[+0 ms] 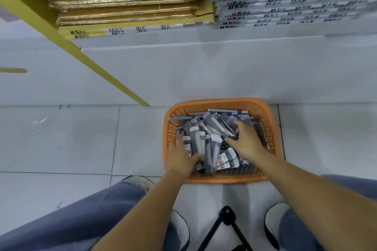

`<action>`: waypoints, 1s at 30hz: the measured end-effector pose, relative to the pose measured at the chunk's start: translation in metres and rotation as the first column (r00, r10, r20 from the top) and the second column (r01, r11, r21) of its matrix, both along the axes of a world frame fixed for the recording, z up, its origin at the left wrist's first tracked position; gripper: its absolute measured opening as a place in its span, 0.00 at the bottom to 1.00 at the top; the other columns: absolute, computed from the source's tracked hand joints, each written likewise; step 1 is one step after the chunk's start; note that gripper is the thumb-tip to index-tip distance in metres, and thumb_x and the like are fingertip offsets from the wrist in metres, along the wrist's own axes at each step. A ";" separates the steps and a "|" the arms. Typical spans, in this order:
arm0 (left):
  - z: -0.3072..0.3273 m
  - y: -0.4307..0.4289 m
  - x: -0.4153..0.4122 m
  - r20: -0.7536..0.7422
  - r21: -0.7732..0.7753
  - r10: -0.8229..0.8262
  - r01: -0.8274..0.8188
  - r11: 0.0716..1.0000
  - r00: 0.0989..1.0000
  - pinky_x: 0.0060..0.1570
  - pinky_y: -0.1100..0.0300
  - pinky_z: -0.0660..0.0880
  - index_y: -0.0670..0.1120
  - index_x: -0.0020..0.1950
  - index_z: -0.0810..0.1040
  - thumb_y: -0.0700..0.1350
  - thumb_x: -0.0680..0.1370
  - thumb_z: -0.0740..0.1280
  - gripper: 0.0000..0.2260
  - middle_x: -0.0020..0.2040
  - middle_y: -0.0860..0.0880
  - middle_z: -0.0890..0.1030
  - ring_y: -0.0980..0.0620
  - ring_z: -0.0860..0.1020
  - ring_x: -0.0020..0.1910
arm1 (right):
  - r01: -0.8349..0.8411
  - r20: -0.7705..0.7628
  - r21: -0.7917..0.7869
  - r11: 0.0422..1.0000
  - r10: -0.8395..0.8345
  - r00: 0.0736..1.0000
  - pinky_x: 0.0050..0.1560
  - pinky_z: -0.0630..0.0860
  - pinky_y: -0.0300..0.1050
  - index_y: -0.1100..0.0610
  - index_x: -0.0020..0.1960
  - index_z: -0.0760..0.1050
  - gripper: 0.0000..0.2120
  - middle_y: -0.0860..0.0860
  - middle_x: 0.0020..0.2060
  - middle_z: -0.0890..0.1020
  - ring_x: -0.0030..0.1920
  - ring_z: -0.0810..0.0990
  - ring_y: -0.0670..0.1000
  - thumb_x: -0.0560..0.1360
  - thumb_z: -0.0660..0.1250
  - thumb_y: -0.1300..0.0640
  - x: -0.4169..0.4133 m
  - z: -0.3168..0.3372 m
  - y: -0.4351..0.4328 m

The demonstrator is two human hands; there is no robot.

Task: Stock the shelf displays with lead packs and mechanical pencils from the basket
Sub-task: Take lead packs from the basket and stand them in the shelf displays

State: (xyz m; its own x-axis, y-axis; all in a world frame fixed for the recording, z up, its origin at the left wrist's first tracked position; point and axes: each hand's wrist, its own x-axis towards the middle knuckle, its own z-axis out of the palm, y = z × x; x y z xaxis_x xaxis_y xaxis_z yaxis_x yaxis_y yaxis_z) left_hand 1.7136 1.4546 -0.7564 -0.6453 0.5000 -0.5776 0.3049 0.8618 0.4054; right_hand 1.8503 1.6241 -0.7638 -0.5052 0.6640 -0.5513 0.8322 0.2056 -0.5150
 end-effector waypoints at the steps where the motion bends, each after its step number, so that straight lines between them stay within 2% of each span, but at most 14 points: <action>1: -0.001 0.002 0.001 0.015 0.001 0.049 -0.049 0.999 0.999 0.74 0.50 0.62 0.48 0.81 0.55 0.55 0.73 0.75 0.43 0.76 0.45 0.66 0.45 0.64 0.75 | 0.024 -0.011 -0.037 0.999 -0.024 1.000 0.57 0.74 0.49 0.56 0.72 0.65 0.32 0.56 0.61 0.76 0.59 0.76 0.55 0.72 0.73 0.51 -0.001 -0.001 0.001; 3: -0.003 0.007 0.001 0.098 0.025 0.169 -0.172 0.985 0.981 0.75 0.48 0.63 0.48 0.81 0.55 0.52 0.71 0.78 0.46 0.76 0.45 0.65 0.44 0.64 0.75 | 0.038 -0.002 -0.122 0.992 -0.038 0.999 0.56 0.74 0.48 0.54 0.70 0.68 0.29 0.54 0.62 0.76 0.58 0.76 0.54 0.72 0.74 0.50 -0.003 -0.002 0.005; 5: -0.006 0.011 -0.001 0.166 0.043 0.240 -0.250 0.967 0.956 0.71 0.47 0.69 0.47 0.78 0.62 0.48 0.69 0.80 0.43 0.72 0.46 0.71 0.44 0.70 0.71 | 0.032 -0.001 -0.181 0.983 -0.032 0.999 0.56 0.72 0.47 0.52 0.69 0.70 0.28 0.53 0.64 0.74 0.61 0.74 0.53 0.72 0.73 0.49 -0.002 -0.003 0.008; 7: -0.009 0.012 -0.002 0.204 0.059 0.282 -0.299 0.952 0.938 0.56 0.53 0.79 0.50 0.64 0.74 0.45 0.69 0.80 0.26 0.60 0.49 0.80 0.46 0.79 0.60 | 0.051 -0.025 -0.202 0.978 -0.057 0.998 0.54 0.70 0.44 0.52 0.68 0.70 0.26 0.51 0.64 0.74 0.60 0.74 0.52 0.73 0.72 0.47 -0.001 -0.004 0.009; 9: -0.010 0.011 -0.002 0.261 0.082 0.285 -0.315 0.945 0.922 0.45 0.61 0.78 0.54 0.51 0.75 0.43 0.71 0.79 0.16 0.50 0.52 0.83 0.51 0.82 0.51 | 0.071 -0.054 -0.202 0.977 -0.084 0.995 0.51 0.68 0.42 0.53 0.67 0.71 0.24 0.51 0.63 0.76 0.55 0.73 0.48 0.74 0.71 0.48 -0.002 -0.005 0.007; 12: -0.013 0.008 0.001 0.344 0.127 0.279 -0.339 0.932 0.896 0.52 0.57 0.79 0.54 0.56 0.74 0.47 0.72 0.78 0.17 0.51 0.55 0.82 0.54 0.81 0.51 | 0.116 -0.059 -0.243 0.963 -0.134 0.989 0.40 0.68 0.37 0.53 0.68 0.69 0.25 0.51 0.62 0.76 0.48 0.72 0.45 0.74 0.72 0.50 -0.002 -0.008 0.008; 14: -0.012 0.009 0.003 0.365 0.138 0.280 -0.349 0.927 0.888 0.52 0.56 0.79 0.55 0.57 0.73 0.50 0.71 0.78 0.19 0.52 0.56 0.82 0.55 0.81 0.51 | 0.148 -0.061 -0.279 0.949 -0.172 0.983 0.37 0.67 0.35 0.53 0.69 0.68 0.27 0.52 0.62 0.76 0.44 0.73 0.42 0.74 0.73 0.51 -0.001 -0.010 0.011; 17: -0.013 0.012 0.002 0.342 0.117 0.274 -0.330 0.937 0.899 0.51 0.58 0.78 0.52 0.60 0.75 0.49 0.70 0.79 0.22 0.53 0.55 0.82 0.53 0.80 0.51 | 0.137 -0.061 -0.284 0.949 -0.161 0.985 0.39 0.67 0.34 0.50 0.70 0.68 0.27 0.50 0.66 0.74 0.50 0.73 0.44 0.73 0.73 0.49 -0.003 -0.011 0.014; 20: -0.014 0.012 -0.003 0.332 0.091 0.270 -0.315 0.945 0.904 0.36 0.68 0.77 0.54 0.56 0.75 0.48 0.72 0.78 0.17 0.47 0.58 0.82 0.55 0.81 0.46 | 0.102 -0.072 -0.254 0.962 -0.124 0.990 0.45 0.68 0.38 0.50 0.69 0.69 0.26 0.49 0.67 0.73 0.55 0.72 0.47 0.74 0.71 0.47 -0.005 -0.012 0.012; 22: -0.014 0.009 -0.007 0.330 0.089 0.278 -0.322 0.943 0.902 0.27 0.70 0.74 0.56 0.54 0.76 0.45 0.73 0.76 0.14 0.43 0.60 0.81 0.60 0.79 0.40 | 0.096 -0.073 -0.233 0.968 -0.116 0.991 0.39 0.68 0.35 0.51 0.68 0.69 0.25 0.49 0.66 0.74 0.52 0.74 0.47 0.74 0.71 0.49 -0.006 -0.014 0.012; 24: -0.015 0.006 -0.009 0.313 0.103 0.281 -0.327 0.939 0.907 0.31 0.68 0.74 0.52 0.62 0.77 0.42 0.74 0.72 0.17 0.47 0.59 0.82 0.61 0.78 0.41 | 0.105 -0.071 -0.243 0.964 -0.125 0.990 0.36 0.66 0.33 0.51 0.68 0.70 0.23 0.49 0.65 0.74 0.48 0.74 0.45 0.75 0.71 0.50 -0.007 -0.014 0.014; 27: -0.013 0.004 -0.009 0.335 0.129 0.303 -0.361 0.923 0.892 0.42 0.65 0.76 0.50 0.73 0.72 0.40 0.76 0.70 0.26 0.52 0.56 0.83 0.57 0.80 0.47 | 0.122 -0.064 -0.236 0.964 -0.140 0.988 0.37 0.69 0.37 0.51 0.65 0.71 0.19 0.49 0.57 0.77 0.44 0.77 0.44 0.76 0.68 0.51 -0.003 -0.011 0.020; 29: -0.013 0.004 -0.009 0.374 0.140 0.347 -0.422 0.896 0.860 0.52 0.56 0.79 0.51 0.71 0.74 0.40 0.76 0.70 0.23 0.54 0.53 0.84 0.51 0.82 0.52 | 0.116 -0.094 -0.194 0.974 -0.137 0.986 0.36 0.68 0.35 0.52 0.62 0.73 0.14 0.48 0.52 0.79 0.41 0.75 0.41 0.77 0.67 0.54 0.002 -0.008 0.022; 30: -0.013 0.003 -0.010 0.397 0.148 0.380 -0.467 0.872 0.836 0.53 0.53 0.80 0.52 0.65 0.78 0.39 0.76 0.70 0.18 0.53 0.52 0.84 0.49 0.82 0.53 | 0.105 -0.113 -0.163 0.981 -0.124 0.986 0.37 0.67 0.34 0.53 0.60 0.74 0.12 0.47 0.51 0.79 0.41 0.74 0.39 0.77 0.67 0.55 0.005 -0.006 0.022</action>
State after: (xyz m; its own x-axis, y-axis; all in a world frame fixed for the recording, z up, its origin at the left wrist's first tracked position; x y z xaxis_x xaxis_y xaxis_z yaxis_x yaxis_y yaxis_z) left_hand 1.7040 1.4576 -0.7691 -0.6052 0.3693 -0.7052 -0.2648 0.7420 0.6159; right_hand 1.8550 1.6460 -0.7694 -0.5008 0.6320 -0.5914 0.7744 0.0218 -0.6324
